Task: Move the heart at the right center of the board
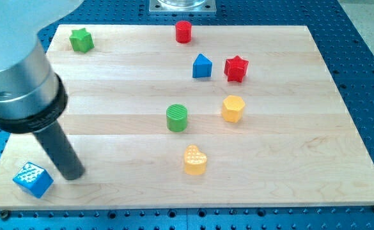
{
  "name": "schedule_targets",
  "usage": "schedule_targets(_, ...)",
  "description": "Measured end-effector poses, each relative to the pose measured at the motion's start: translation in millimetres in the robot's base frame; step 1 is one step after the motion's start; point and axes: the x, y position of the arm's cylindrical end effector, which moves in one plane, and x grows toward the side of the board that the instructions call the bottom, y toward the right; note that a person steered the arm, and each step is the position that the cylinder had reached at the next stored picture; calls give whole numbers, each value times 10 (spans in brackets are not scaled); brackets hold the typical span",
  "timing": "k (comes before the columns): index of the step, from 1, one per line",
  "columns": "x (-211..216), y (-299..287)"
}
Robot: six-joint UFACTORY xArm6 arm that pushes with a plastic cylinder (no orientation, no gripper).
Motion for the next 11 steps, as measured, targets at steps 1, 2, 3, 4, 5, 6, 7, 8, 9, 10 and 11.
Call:
schedule_targets(1,140,665)
schedule_targets(2,377,1383)
schedule_targets(3,393,1474)
schedule_targets(4,382,1497)
schedule_targets(5,369,1225)
schedule_targets(6,89,1146)
schedule_targets(7,80,1146)
schedule_targets(8,-40,1197)
schedule_targets(9,-109,1216)
schedule_targets(10,-127,1222)
schedule_targets(11,-194,1285)
